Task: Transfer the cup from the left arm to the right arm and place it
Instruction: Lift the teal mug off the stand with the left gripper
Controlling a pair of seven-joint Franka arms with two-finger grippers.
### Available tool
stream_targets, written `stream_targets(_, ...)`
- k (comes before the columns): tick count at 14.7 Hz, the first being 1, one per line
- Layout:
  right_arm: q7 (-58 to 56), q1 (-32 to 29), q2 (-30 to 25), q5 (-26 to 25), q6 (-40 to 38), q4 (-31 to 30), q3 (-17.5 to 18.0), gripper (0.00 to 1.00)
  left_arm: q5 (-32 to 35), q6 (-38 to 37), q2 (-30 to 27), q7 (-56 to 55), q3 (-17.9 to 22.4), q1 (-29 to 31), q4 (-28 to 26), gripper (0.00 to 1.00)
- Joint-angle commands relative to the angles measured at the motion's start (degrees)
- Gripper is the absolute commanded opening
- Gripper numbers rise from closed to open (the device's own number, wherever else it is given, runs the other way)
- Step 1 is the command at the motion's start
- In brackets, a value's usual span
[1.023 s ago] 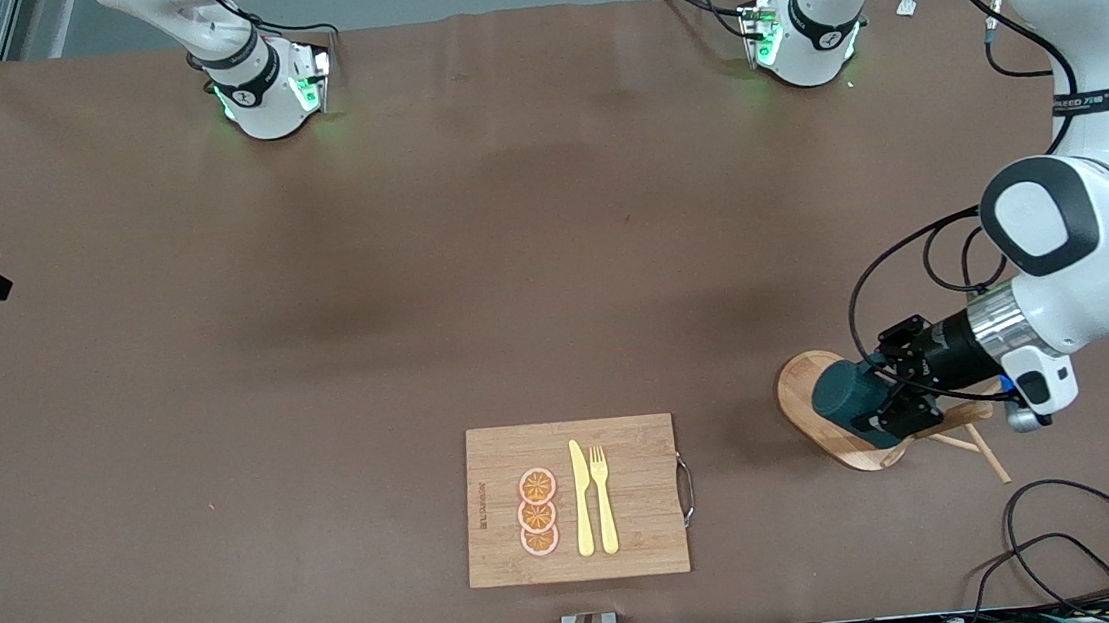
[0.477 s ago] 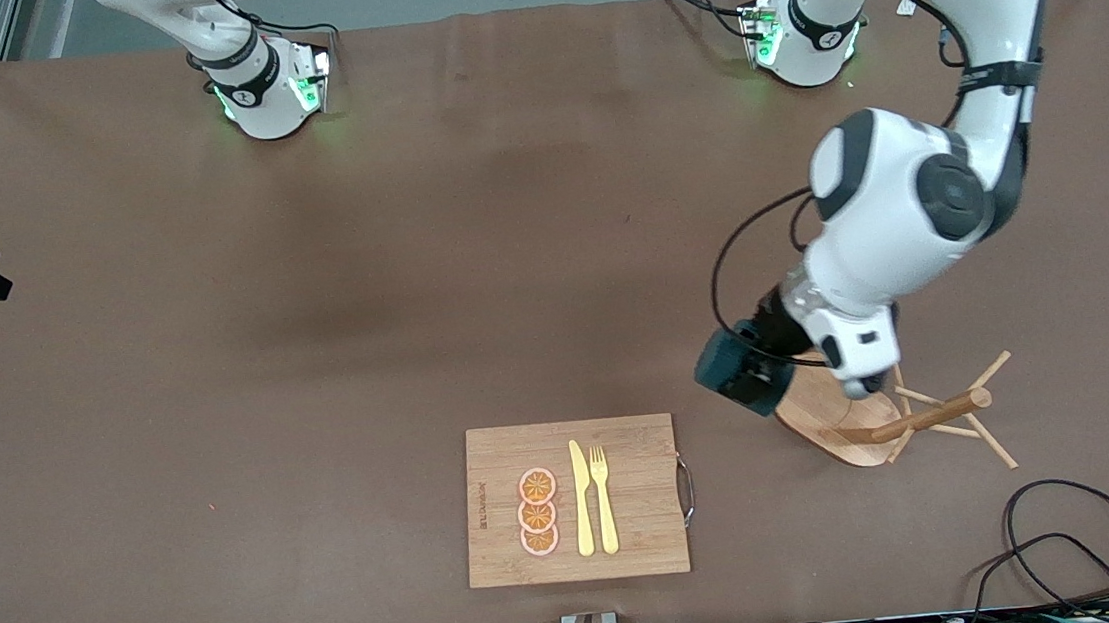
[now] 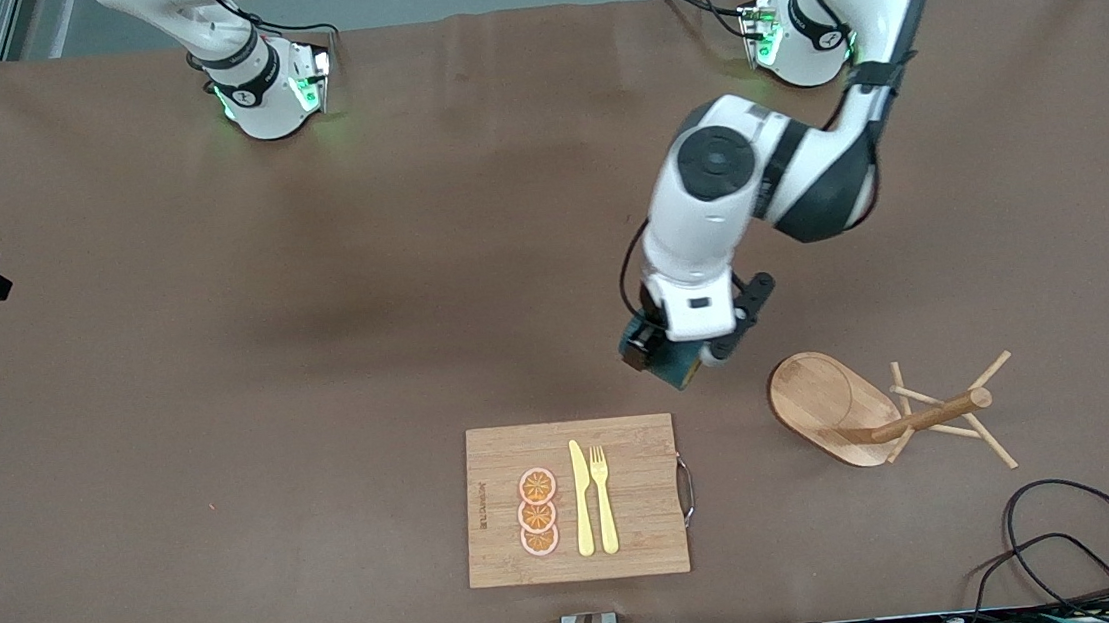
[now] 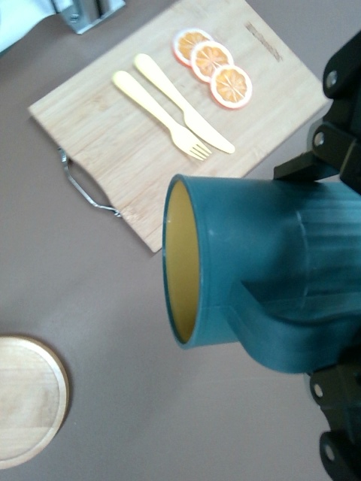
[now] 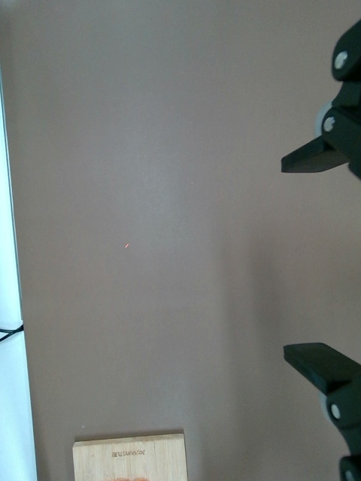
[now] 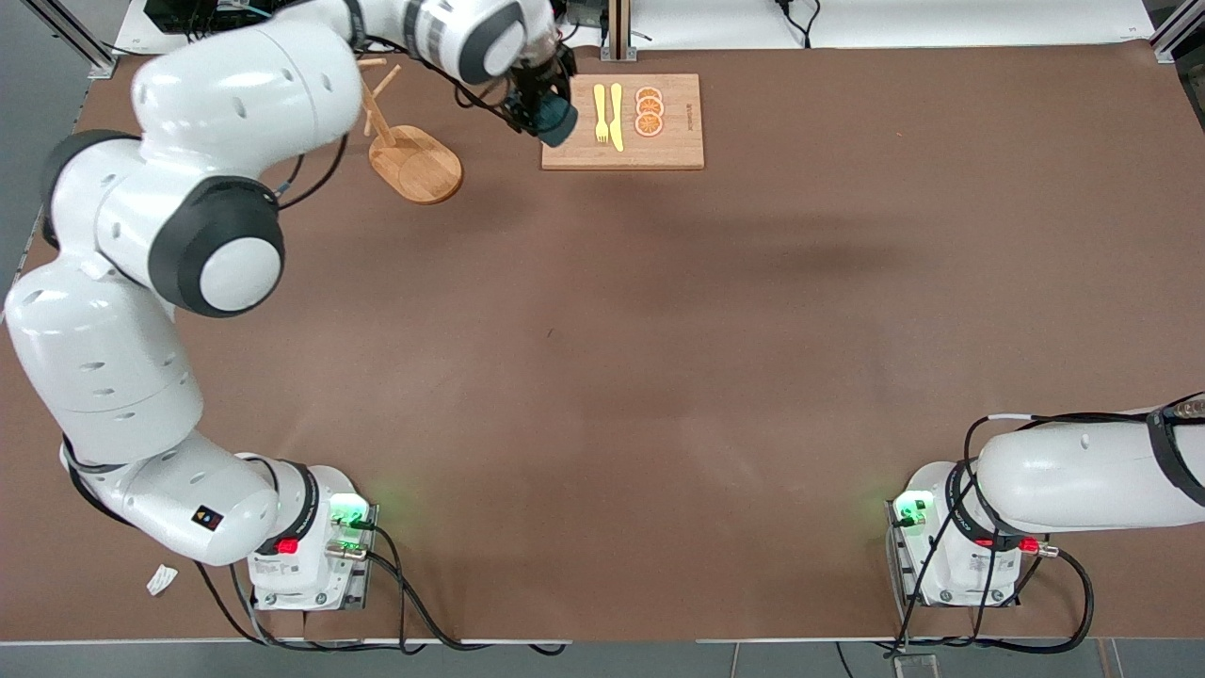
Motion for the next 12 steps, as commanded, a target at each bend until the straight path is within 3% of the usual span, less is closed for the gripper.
stream_targets(1, -0.9, -1.5, -0.8, 0.1, 0.1, -1.0, 1.0, 1.00, 9.2, -0.5, 2.8, -3.0, 0.7, -4.9, 2.1, 0.71)
stream_targets(12, -0.9, -1.5, -0.8, 0.1, 0.2, -1.0, 1.0, 1.00, 45.8, -1.4, 11.5, -21.7, 1.0, -17.5, 1.9, 0.72)
